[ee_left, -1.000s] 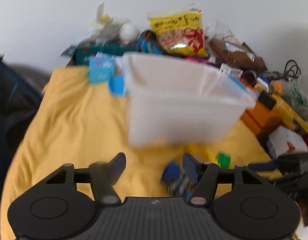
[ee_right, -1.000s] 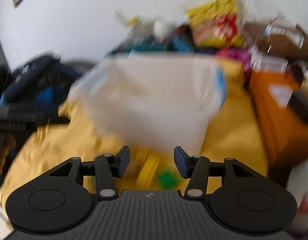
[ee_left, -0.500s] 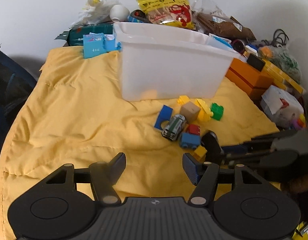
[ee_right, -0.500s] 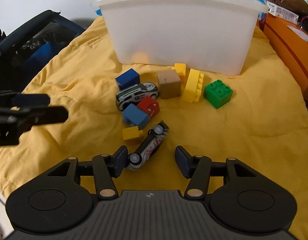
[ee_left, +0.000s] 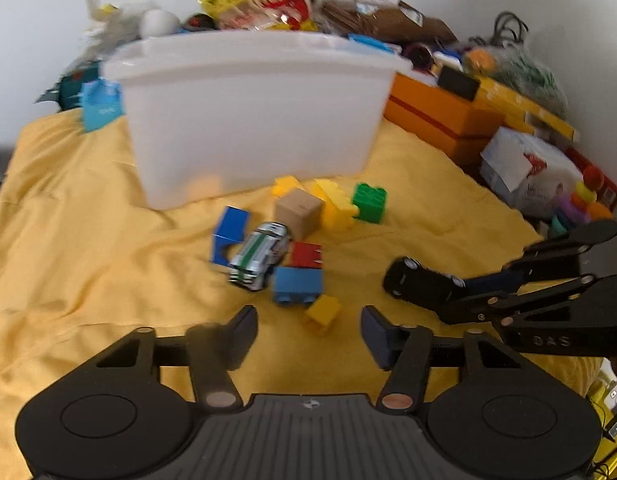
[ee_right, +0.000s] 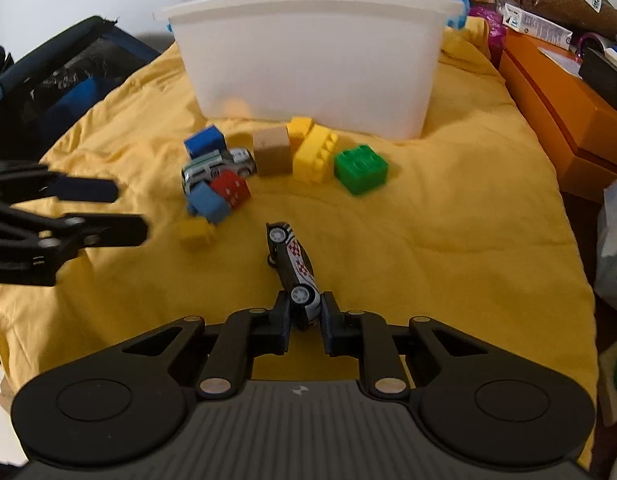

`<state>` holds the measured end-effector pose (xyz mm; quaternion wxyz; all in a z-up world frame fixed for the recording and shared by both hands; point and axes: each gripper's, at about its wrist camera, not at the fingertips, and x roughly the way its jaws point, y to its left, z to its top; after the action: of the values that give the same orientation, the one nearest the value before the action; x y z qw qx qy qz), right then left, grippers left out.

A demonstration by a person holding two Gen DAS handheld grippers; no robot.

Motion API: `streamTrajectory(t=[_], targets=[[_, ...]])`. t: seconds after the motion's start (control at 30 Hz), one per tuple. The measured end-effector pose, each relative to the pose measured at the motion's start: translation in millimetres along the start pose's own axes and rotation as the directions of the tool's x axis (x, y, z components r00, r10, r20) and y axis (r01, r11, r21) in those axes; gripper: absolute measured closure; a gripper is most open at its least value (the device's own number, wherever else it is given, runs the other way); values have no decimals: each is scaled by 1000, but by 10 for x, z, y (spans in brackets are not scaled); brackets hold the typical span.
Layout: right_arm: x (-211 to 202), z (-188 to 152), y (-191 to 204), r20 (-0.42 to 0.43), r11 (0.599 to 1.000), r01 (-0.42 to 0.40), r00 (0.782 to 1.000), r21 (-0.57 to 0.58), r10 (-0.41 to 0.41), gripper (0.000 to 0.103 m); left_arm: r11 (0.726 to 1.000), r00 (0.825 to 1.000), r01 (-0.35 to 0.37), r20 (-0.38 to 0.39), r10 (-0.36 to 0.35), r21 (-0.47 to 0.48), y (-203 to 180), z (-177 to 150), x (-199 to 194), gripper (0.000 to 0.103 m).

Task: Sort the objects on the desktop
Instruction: 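Grasp the white race car with the right tool while the left tool grasps a small yellow brick, then carry the race car and yellow brick over the white bin and release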

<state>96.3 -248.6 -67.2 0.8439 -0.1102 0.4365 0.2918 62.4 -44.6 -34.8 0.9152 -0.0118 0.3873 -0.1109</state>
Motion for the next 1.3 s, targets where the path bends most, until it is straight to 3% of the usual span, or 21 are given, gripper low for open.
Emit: streamTrajectory(t=[0.1, 0.17, 0.27, 0.3, 0.47, 0.53, 0.57, 0.6, 0.83, 1.0, 1.3], targets=[[-35, 14, 20, 28, 1000, 2, 1000, -26, -2, 68, 1000, 1000, -1, -18, 1, 10, -52, 16, 117, 48], [-30, 55, 25, 42, 1000, -8, 999, -25, 9, 65, 1000, 1000, -4, -25, 3, -2, -57, 27, 165, 50], [13, 116, 30, 54, 999, -13, 998, -43, 15, 64, 1000, 999, 15, -44, -14, 10, -67, 34, 224, 75], [34, 138, 29, 56, 999, -19, 998, -47, 22, 64, 1000, 999, 15, -48, -13, 25, -81, 28, 235, 77], [151, 169, 10, 22, 997, -54, 998, -57, 55, 64, 1000, 999, 16, -47, -15, 27, -65, 13, 186, 78], [172, 156, -14, 8, 996, -74, 997, -44, 75, 73, 1000, 999, 11, -38, -10, 9, -38, 17, 133, 78], [156, 150, -23, 13, 996, -73, 997, -43, 74, 82, 1000, 999, 8, -32, -8, 0, -24, 21, 103, 78], [129, 145, -44, 18, 996, -75, 997, -41, 75, 84, 1000, 1000, 5, -24, -5, -8, -5, 22, 65, 78], [-70, 201, -152, 82, 996, -86, 993, 1, 85, 84, 995, 999, -30, 32, 34, -99, 199, 126, -272, 78], [-308, 438, -215, 167, 994, -103, 981, 25, 97, 84, 989, 993, -45, 100, 59, -140, 345, 423, -524, 78], [-619, 1231, -437, 309, 993, -91, 949, 75, 63, 84, 986, 981, -60, 173, 87, -156, 637, 1195, -670, 78]])
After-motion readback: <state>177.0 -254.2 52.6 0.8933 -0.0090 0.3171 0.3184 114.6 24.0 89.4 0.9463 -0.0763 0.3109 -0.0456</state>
